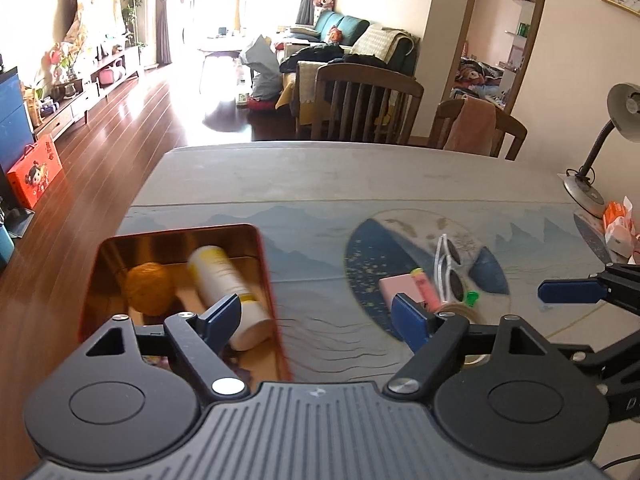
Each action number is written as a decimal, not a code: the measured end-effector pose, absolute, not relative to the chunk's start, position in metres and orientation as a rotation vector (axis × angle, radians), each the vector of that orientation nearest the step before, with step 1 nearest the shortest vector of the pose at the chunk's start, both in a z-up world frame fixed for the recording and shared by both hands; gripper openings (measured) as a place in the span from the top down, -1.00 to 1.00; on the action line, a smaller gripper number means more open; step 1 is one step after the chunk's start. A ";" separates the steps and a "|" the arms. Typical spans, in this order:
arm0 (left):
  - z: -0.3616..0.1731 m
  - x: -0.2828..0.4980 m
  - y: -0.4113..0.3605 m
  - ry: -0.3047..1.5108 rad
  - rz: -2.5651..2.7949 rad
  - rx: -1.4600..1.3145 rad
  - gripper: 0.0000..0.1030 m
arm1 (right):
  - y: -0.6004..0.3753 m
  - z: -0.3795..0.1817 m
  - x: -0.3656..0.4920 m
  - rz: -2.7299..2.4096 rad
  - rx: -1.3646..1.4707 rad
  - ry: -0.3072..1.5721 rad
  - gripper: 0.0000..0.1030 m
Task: Organize rigid objects
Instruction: 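Move the right gripper to the white sunglasses while the left moves to the tape roll, then grasp the sunglasses by an arm with the right gripper while the left grasps the tape roll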
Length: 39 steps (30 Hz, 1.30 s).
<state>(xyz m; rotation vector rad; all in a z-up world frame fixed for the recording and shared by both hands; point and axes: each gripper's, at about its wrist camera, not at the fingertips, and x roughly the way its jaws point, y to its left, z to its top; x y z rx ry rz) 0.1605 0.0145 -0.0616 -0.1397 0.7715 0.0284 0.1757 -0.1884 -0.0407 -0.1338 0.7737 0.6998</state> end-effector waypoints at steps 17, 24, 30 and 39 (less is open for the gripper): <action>-0.091 0.175 -0.086 0.774 -0.038 -0.065 -0.64 | -0.270 -0.074 0.224 0.634 -0.156 0.825 -0.99; -0.116 0.185 -0.127 0.810 -0.078 -0.010 -0.64 | -0.284 -0.084 0.257 0.635 -0.174 0.857 -0.99; -0.136 0.201 -0.146 0.842 -0.078 0.008 -0.64 | -0.272 -0.087 0.281 0.669 -0.195 0.859 -0.99; -0.155 0.212 -0.162 0.848 -0.053 0.070 -0.64 | -0.245 -0.109 0.323 0.655 -0.166 0.918 -0.99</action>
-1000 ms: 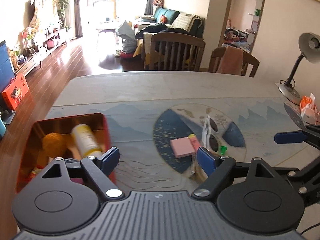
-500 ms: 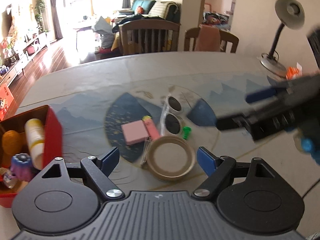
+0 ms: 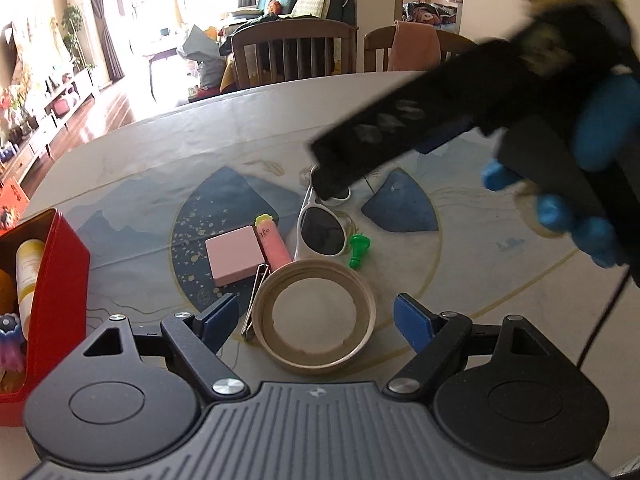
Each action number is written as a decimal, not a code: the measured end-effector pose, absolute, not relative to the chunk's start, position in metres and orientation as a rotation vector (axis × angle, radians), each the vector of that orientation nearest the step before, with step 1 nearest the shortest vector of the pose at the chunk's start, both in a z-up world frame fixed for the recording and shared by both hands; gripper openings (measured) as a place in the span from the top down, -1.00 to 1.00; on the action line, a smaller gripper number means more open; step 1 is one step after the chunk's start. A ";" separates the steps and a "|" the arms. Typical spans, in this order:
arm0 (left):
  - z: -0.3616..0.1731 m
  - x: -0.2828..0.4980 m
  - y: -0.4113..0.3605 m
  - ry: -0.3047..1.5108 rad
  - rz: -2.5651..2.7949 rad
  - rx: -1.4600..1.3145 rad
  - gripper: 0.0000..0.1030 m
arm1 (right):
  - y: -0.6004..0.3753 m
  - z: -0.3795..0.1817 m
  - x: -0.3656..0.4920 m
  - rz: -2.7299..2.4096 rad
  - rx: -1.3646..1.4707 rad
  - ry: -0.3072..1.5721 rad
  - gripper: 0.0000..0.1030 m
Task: Organize rigid objects
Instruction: 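Grasp the sunglasses by an arm with the right gripper while the left grasps the tape roll, then carry the sunglasses to the tin with the right gripper while the left carries the tape roll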
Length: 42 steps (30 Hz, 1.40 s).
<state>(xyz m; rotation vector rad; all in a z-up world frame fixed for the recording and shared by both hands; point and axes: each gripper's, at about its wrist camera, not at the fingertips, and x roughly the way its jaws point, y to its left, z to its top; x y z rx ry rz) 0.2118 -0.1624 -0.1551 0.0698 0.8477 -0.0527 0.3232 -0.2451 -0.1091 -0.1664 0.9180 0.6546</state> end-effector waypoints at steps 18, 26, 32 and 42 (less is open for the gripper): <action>-0.172 0.225 -0.162 0.862 -0.054 0.095 -0.64 | -0.211 -0.150 0.355 0.528 -0.102 1.036 -0.51; -0.174 0.227 -0.162 0.870 -0.064 0.089 -0.63 | -0.217 -0.147 0.344 0.543 -0.145 1.009 0.04; -0.174 0.226 -0.162 0.873 -0.063 0.098 -0.51 | -0.229 -0.145 0.340 0.523 -0.137 1.005 0.54; -0.171 0.226 -0.158 0.894 -0.060 0.071 -0.50 | -0.242 -0.132 0.331 0.519 -0.119 0.956 0.88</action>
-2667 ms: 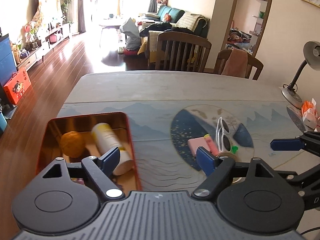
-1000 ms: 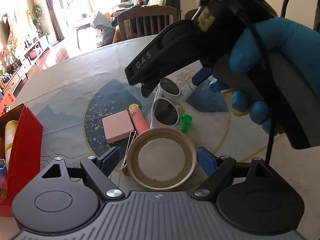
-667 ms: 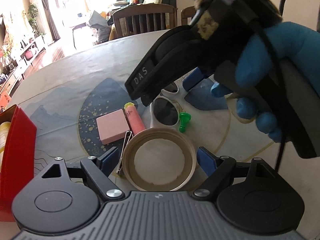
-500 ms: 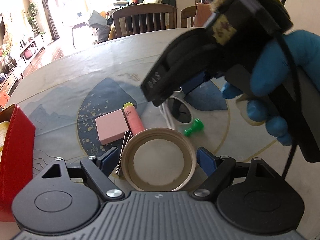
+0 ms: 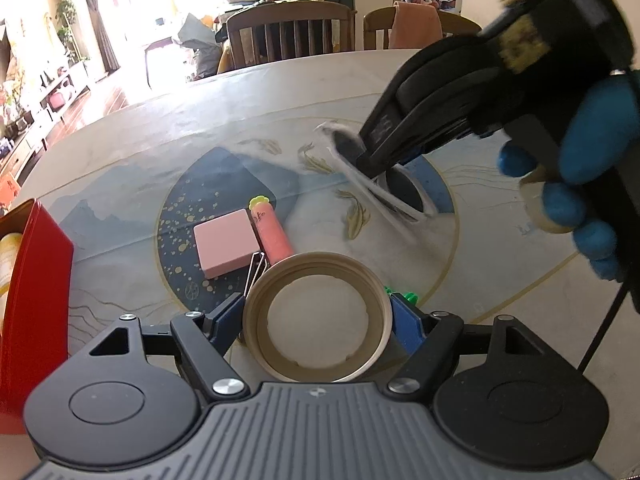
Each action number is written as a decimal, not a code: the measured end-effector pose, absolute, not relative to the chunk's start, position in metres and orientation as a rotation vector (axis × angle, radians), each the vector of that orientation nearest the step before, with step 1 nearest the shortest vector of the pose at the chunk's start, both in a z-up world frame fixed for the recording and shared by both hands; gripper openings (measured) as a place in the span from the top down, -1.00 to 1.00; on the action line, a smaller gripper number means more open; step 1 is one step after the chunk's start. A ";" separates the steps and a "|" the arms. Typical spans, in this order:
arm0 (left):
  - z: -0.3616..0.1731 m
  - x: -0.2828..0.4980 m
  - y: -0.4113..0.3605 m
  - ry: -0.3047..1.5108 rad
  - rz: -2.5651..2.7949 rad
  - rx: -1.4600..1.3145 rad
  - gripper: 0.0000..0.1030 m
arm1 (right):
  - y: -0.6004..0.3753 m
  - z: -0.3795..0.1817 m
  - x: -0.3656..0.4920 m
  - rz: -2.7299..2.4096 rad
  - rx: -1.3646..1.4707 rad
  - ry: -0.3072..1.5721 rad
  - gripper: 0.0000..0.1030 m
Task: Organize rigid objects
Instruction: 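Carry the sunglasses to the tin with the right gripper while the left carries the tape roll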
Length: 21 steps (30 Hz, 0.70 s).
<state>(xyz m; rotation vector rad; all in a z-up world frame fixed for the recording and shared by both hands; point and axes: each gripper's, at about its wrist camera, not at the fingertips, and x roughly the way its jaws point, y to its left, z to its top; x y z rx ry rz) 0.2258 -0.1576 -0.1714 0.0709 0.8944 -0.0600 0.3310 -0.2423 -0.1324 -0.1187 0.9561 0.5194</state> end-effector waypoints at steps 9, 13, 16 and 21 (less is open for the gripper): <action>-0.160 0.217 -0.145 0.894 -0.031 0.017 -0.50 | -0.262 -0.108 0.312 0.530 -0.070 0.930 0.88; -0.149 0.208 -0.137 0.875 -0.015 -0.006 -0.50 | -0.266 -0.093 0.296 0.550 -0.053 0.913 0.88; -0.139 0.200 -0.130 0.861 0.002 -0.017 -0.50 | -0.268 -0.081 0.283 0.567 -0.041 0.902 0.88; -0.121 0.186 -0.114 0.848 0.028 -0.031 -0.50 | -0.262 -0.066 0.263 0.594 -0.041 0.891 0.88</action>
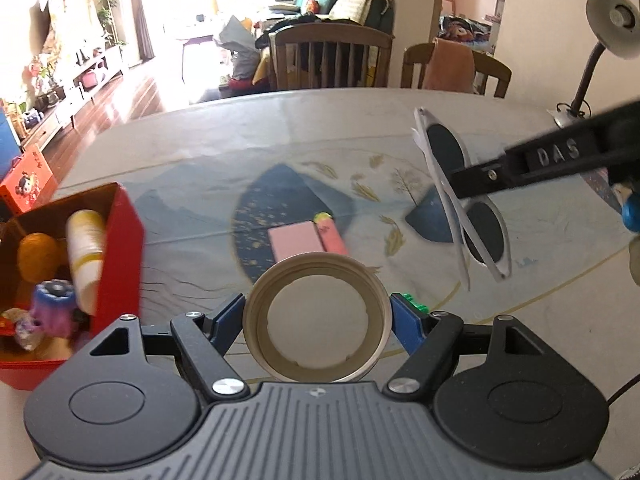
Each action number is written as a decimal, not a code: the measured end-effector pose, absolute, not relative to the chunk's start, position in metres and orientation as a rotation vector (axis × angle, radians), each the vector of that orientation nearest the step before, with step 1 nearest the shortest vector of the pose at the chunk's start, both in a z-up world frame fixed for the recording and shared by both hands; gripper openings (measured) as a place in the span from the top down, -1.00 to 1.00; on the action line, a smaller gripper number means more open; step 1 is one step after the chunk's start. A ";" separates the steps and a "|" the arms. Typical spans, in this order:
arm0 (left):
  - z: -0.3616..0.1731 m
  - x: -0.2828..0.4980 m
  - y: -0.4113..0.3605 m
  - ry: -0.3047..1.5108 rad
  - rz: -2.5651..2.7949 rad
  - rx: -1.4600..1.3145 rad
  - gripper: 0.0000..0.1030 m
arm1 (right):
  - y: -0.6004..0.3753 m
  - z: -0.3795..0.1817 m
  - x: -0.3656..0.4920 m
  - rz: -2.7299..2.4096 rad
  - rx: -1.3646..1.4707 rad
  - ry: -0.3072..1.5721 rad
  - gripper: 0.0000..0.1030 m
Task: Organize rigid objects
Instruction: 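Carry the sunglasses to the tin with the right gripper while the left carries the tape roll, then lower and release the sunglasses into the tin with the right gripper while the left releases the tape roll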
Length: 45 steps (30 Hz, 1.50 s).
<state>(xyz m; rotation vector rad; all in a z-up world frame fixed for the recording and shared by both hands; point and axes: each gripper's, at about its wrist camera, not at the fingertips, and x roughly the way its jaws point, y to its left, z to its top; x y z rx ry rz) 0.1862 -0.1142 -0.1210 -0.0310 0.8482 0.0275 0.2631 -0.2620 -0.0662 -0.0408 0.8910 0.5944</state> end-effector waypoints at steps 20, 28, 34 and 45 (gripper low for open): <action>-0.071 0.131 0.019 0.755 0.196 -0.094 -0.50 | -0.142 -0.036 0.204 0.726 -0.072 0.844 0.88; -0.072 0.124 0.086 0.750 0.274 -0.107 -0.50 | -0.083 -0.034 0.192 0.741 -0.106 0.834 0.88; -0.080 0.132 0.126 0.760 0.269 -0.122 -0.50 | -0.041 -0.041 0.186 0.717 -0.152 0.818 0.88; -0.105 0.164 0.157 0.817 0.219 -0.089 -0.50 | 0.014 -0.067 0.184 0.674 -0.278 0.806 0.88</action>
